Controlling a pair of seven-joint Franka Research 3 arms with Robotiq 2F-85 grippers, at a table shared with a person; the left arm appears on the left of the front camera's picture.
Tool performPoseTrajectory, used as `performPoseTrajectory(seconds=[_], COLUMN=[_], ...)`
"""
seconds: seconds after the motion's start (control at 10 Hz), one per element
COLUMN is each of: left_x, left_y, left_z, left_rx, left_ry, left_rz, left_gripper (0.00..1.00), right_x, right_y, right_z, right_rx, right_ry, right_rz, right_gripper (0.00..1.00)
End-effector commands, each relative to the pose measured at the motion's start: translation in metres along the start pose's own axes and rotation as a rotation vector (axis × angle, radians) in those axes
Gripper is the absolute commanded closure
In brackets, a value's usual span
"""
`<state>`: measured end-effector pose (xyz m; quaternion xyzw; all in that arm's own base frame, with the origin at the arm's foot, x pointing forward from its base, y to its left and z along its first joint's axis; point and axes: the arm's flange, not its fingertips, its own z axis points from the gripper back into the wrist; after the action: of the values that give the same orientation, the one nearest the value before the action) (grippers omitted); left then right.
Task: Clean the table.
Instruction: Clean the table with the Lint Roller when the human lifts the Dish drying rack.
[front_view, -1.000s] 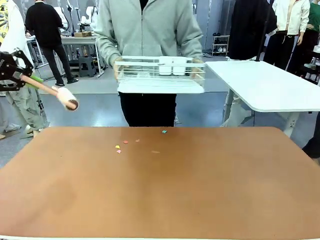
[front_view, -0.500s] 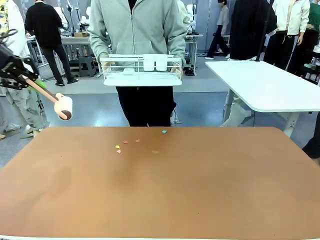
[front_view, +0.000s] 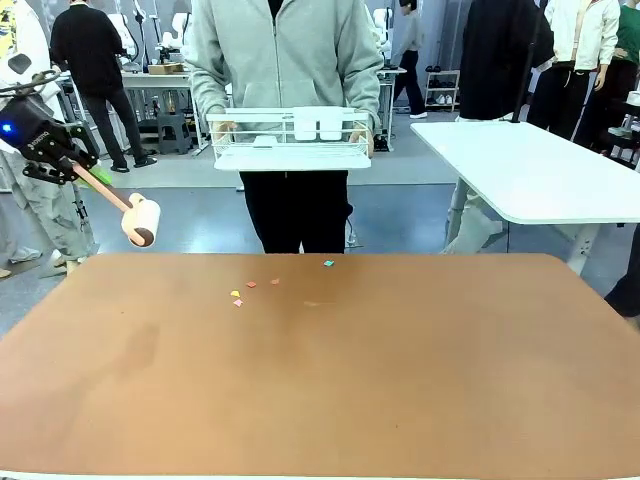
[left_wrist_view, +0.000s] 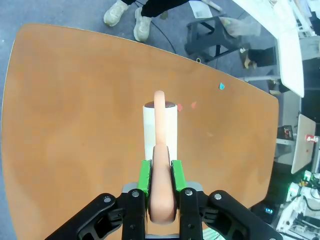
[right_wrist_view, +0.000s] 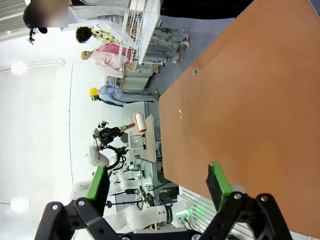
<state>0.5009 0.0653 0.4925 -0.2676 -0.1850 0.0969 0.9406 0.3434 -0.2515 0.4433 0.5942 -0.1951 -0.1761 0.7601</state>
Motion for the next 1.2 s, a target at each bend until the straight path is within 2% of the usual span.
performPoseTrajectory(seconds=[0.0,0.1,0.2,0.4,0.5,0.6,0.7,1.1], left_x=[-0.007,0.000,0.006,0.037,0.049,0.063,0.071,0.078], left_y=[-0.001,0.000,0.005,0.008,0.010,0.014,0.016,0.016], left_z=[0.006,0.000,-0.008,-0.022,-0.030,-0.043,-0.061,-0.111], left_rx=[-0.002,0.000,0.003,-0.033,-0.060,-0.058,-0.063,-0.134], left_ry=[-0.014,0.000,0.006,0.061,0.127,0.123,0.151,0.142], left_rz=[0.009,0.000,-0.088,-0.145,-0.212,-0.229,-0.224,-0.163], left_gripper=[0.78,0.78,0.78,0.78,0.78,0.78,0.78,0.78], right_x=[-0.004,-0.004,-0.004,-0.004,-0.004,-0.004,-0.004,-0.004], right_y=[0.002,0.002,0.002,0.002,0.002,0.002,0.002,0.002], right_z=[0.000,0.000,0.000,0.000,0.000,0.000,0.000,0.000], right_rx=[0.013,0.013,0.013,0.013,0.013,0.013,0.013,0.013], right_ry=[-0.002,-0.002,-0.002,-0.002,-0.002,-0.002,-0.002,-0.002], right_rz=[0.009,0.009,0.009,0.009,0.009,0.009,0.009,0.009], right_gripper=[0.00,0.00,0.00,0.00,0.00,0.00,0.00,0.00])
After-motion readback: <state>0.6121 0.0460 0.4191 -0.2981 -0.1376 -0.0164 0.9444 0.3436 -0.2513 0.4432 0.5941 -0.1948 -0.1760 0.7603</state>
